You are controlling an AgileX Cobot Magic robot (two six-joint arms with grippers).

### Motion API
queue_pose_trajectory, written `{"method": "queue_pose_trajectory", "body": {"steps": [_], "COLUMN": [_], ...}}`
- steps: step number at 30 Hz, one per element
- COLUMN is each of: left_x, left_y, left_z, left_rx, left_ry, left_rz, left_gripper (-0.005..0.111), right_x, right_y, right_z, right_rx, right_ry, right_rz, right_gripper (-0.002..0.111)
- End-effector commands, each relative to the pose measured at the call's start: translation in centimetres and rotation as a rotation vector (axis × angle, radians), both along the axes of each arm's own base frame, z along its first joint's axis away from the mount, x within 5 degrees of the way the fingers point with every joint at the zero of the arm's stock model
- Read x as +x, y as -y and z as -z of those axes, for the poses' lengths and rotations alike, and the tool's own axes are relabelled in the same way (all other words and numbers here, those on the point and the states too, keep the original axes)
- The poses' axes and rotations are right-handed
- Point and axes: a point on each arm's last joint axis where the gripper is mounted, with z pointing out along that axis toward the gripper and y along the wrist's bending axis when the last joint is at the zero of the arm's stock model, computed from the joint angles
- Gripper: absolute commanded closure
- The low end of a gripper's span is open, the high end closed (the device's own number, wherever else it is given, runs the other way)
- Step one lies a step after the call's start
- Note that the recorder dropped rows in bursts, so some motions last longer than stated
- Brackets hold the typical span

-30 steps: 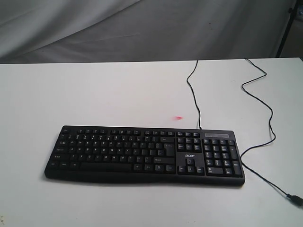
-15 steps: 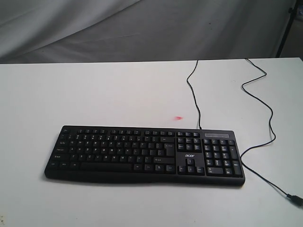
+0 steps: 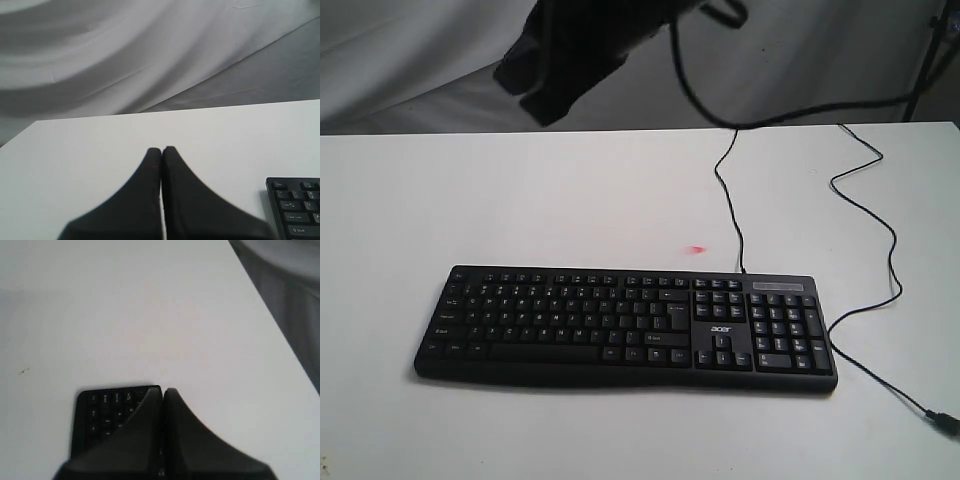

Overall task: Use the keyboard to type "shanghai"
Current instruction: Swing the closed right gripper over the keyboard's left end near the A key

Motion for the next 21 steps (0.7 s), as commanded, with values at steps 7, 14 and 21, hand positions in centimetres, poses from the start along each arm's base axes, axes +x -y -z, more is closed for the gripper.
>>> {"method": "queue_pose_trajectory", "body": {"steps": [7,14,21], "left_x": [0.0,0.0,0.0], "left_y": [0.0,0.0,0.0], "left_z": [0.1,0.1,0.1], "left_rx": [-0.004,-0.004,-0.004], "left_ry": [-0.003,-0.003,-0.003], "left_rz": [0.004,0.004,0.004], "left_gripper": [0.106,0.106,0.106], "right_x": [1.3,2.1,2.5], "right_y": [-6.2,-8.3,-9.3], "right_z": [7.1,11.0,14.7], "right_rx": [-0.048,-0.067,-0.097], "right_ry": [-0.078,-0.106,-0.17], "right_rz": [-0.075,-0.072,-0.08], "right_gripper": [0.108,0.108,0.108]}}
